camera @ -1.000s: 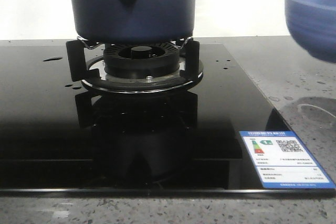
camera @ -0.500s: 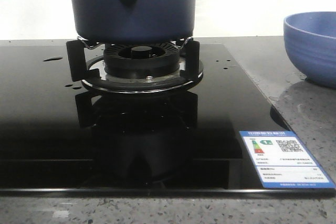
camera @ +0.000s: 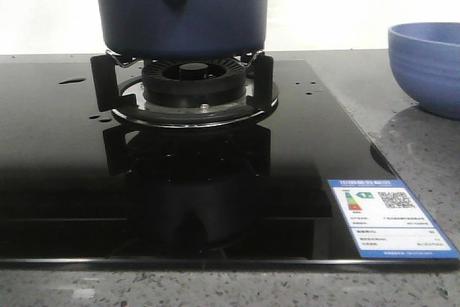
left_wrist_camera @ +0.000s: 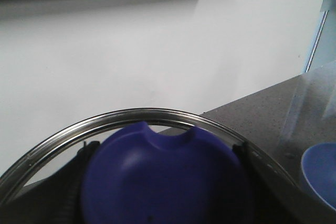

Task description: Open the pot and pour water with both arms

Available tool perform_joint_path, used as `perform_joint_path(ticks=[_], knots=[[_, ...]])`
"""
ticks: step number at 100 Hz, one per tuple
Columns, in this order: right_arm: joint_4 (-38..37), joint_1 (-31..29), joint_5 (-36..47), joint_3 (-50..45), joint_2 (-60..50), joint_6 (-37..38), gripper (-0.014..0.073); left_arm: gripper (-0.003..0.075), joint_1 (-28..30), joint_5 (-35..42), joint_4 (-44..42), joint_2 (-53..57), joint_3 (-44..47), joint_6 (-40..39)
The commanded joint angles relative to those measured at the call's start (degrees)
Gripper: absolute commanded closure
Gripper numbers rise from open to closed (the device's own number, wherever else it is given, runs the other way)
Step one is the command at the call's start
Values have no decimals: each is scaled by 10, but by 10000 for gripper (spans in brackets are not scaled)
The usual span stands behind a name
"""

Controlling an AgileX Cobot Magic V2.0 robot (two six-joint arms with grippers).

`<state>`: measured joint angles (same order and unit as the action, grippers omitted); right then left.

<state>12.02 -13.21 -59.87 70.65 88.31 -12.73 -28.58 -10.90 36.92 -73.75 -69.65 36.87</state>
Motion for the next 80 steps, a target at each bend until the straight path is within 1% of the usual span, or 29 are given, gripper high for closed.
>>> perform_joint_path(ticks=[1,2,7,12,32,55,80], knots=[[4,-2,8,13,-23,-3,214,341,-9,47,13,14,-21,0],[4,-2,8,13,-26,-3,187,341,-10,47,13,14,-21,0],[6,-2,8,15,-34,-3,118,341,-17,47,13,12,-21,0],[6,-2,7,21,-43,-3,92,341,-26,51,13,10,-21,3],[19,-2,6,53,-105,-3,95,341,-47,59,13,-17,-21,4],[25,-2,6,54,-168,-3,95,341,-47,79,14,-58,-21,4],[39,-2,5,54,-181,-3,95,341,-64,89,14,-82,-21,4]])
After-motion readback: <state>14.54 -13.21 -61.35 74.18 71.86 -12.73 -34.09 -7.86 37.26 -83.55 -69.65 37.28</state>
